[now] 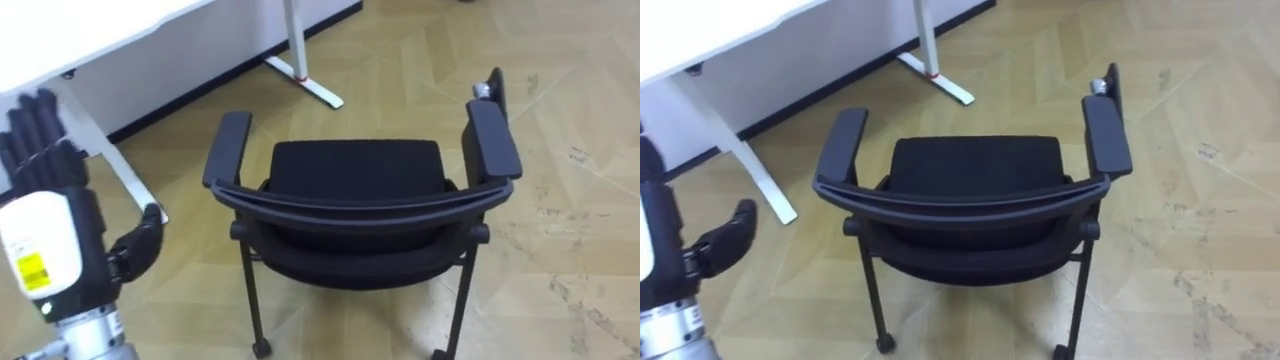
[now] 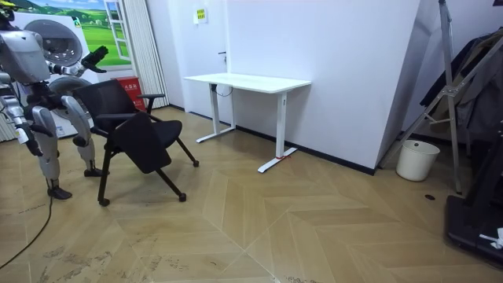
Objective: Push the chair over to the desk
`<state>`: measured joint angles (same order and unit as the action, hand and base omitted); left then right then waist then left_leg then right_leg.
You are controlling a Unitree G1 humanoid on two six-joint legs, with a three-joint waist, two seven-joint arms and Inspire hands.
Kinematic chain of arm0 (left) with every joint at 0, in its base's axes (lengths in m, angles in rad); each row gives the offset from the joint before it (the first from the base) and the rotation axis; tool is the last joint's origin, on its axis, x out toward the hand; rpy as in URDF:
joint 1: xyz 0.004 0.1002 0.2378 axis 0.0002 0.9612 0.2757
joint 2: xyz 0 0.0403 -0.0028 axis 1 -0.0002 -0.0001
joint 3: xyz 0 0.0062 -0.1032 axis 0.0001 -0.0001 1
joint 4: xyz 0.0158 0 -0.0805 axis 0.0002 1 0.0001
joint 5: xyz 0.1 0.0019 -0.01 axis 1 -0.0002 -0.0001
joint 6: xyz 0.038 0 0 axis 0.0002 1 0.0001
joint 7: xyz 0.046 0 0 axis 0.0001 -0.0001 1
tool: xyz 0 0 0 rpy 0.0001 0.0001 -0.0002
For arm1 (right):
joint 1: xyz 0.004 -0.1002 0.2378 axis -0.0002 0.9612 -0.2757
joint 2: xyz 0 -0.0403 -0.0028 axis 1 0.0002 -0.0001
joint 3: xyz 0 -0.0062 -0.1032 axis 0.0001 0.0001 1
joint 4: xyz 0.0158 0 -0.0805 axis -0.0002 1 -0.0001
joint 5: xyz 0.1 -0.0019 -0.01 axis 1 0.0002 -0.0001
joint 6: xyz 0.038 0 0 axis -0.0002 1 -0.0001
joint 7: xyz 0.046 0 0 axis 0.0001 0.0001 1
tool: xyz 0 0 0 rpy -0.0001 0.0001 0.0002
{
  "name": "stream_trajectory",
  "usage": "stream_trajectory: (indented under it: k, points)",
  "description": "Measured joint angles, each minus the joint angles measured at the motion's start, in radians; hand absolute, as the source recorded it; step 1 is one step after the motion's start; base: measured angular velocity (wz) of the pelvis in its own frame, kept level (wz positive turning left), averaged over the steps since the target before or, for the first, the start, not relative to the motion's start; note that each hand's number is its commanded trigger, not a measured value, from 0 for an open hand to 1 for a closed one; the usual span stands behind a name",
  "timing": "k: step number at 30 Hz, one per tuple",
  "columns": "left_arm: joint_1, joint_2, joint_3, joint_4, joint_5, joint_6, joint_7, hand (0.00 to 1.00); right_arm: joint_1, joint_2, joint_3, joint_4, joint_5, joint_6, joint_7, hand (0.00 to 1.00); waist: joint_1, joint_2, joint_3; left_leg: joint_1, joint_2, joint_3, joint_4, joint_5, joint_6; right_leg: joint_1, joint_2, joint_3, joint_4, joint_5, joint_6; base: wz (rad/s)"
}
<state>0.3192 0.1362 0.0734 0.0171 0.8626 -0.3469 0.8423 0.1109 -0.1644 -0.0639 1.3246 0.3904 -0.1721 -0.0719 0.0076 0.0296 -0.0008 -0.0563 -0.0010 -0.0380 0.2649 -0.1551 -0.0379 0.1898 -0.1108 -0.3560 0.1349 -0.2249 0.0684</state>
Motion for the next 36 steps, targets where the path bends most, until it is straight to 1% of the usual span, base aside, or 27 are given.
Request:
stream_trajectory:
  k: [5,7,9,11,13,14,17,19,23,25,27,32,36]
  points:
    - [0.002,0.000,-0.011,0.000,0.005,0.006,-0.004,0.00,0.001,-0.001,-0.001,-0.001,-0.005,0.000,0.010,0.00,-0.004,0.000,-0.0002,0.002,0.008,0.025,-0.008,0.000,0.000,-0.016,0.001,0.033,0.002,0.002,-0.003,-0.16]
    - [0.003,0.001,-0.020,0.000,0.004,0.024,-0.005,0.00,0.002,0.000,-0.001,-0.002,-0.004,0.008,0.010,0.00,-0.006,-0.002,0.0002,0.011,0.008,0.034,-0.016,-0.001,0.000,-0.016,0.000,0.047,0.001,0.002,-0.003,-0.13]
    - [0.004,0.003,-0.030,0.002,0.004,0.036,-0.007,0.00,0.000,0.000,-0.002,-0.005,-0.004,0.021,0.010,0.00,-0.007,-0.005,-0.0015,0.018,0.008,0.040,-0.025,0.000,0.000,-0.016,-0.001,0.053,0.001,0.002,-0.003,-0.10]
    - [0.005,0.013,-0.049,0.002,0.004,0.043,-0.008,0.00,-0.001,0.000,-0.002,-0.006,-0.003,0.021,0.009,0.00,-0.012,-0.006,-0.0012,0.018,0.008,0.042,-0.027,0.000,0.000,-0.016,-0.002,0.054,-0.001,0.002,-0.003,-0.02]
    - [0.005,0.034,-0.078,0.002,0.006,0.053,-0.009,0.00,-0.005,0.000,-0.002,-0.006,-0.003,0.021,0.006,0.00,-0.020,-0.006,-0.0012,0.019,0.008,0.044,-0.028,0.000,0.000,-0.017,-0.002,0.053,-0.002,0.002,-0.003,0.00]
    - [0.005,0.039,-0.082,0.002,0.008,0.057,-0.011,0.00,-0.007,0.000,-0.003,-0.005,-0.003,0.021,0.005,0.00,-0.023,-0.006,-0.0012,0.019,0.007,0.043,-0.028,0.000,0.000,-0.017,-0.002,0.053,-0.002,0.002,-0.003,0.00]
    - [0.005,0.042,-0.089,0.003,0.036,0.065,-0.026,0.00,-0.014,0.000,-0.011,-0.007,-0.003,0.021,-0.003,0.00,-0.033,-0.006,-0.0017,0.020,0.007,0.043,-0.029,0.000,0.000,-0.016,-0.002,0.053,-0.002,0.002,-0.003,0.00]
    - [0.006,0.046,-0.115,0.004,0.046,0.079,-0.030,0.00,-0.013,0.000,-0.017,-0.007,-0.004,0.021,-0.005,0.00,-0.033,-0.005,-0.0019,0.026,0.007,0.045,-0.031,0.000,0.000,-0.013,-0.003,0.054,0.000,0.002,-0.003,-0.02]
    - [0.005,0.049,-0.142,0.012,0.066,0.081,-0.048,0.00,-0.013,0.000,-0.018,-0.007,-0.008,0.021,-0.012,0.00,-0.038,-0.005,-0.0021,0.027,0.008,0.047,-0.031,0.000,0.000,-0.014,-0.003,0.056,0.001,0.002,-0.003,0.00]
    - [0.005,0.068,-0.165,0.037,0.083,0.087,-0.069,0.00,-0.014,0.000,-0.019,-0.007,-0.008,0.021,-0.012,0.00,-0.044,-0.005,-0.0021,0.027,0.008,0.049,-0.030,0.000,0.000,-0.014,-0.003,0.057,0.002,0.002,-0.003,0.00]
    - [0.005,0.081,-0.177,0.050,0.102,0.092,-0.084,0.00,-0.014,0.000,-0.019,-0.005,-0.008,0.021,-0.012,0.00,-0.049,-0.005,-0.0019,0.027,0.008,0.050,-0.030,0.000,0.000,-0.015,-0.004,0.058,0.003,0.002,-0.003,0.00]
    - [0.005,0.085,-0.177,0.062,0.140,0.100,-0.116,0.00,-0.013,0.000,-0.023,0.001,-0.004,0.023,-0.001,0.00,-0.061,-0.004,-0.0018,0.033,0.012,0.063,-0.032,0.000,0.000,-0.017,-0.004,0.070,0.003,0.002,-0.003,-0.08]
    - [0.005,0.085,-0.178,0.062,0.163,0.101,-0.139,0.00,-0.012,0.000,-0.039,0.002,-0.002,0.041,-0.001,0.00,-0.062,-0.003,-0.0017,0.040,0.014,0.075,-0.040,0.000,0.000,-0.020,-0.004,0.081,0.004,0.003,-0.003,-0.08]
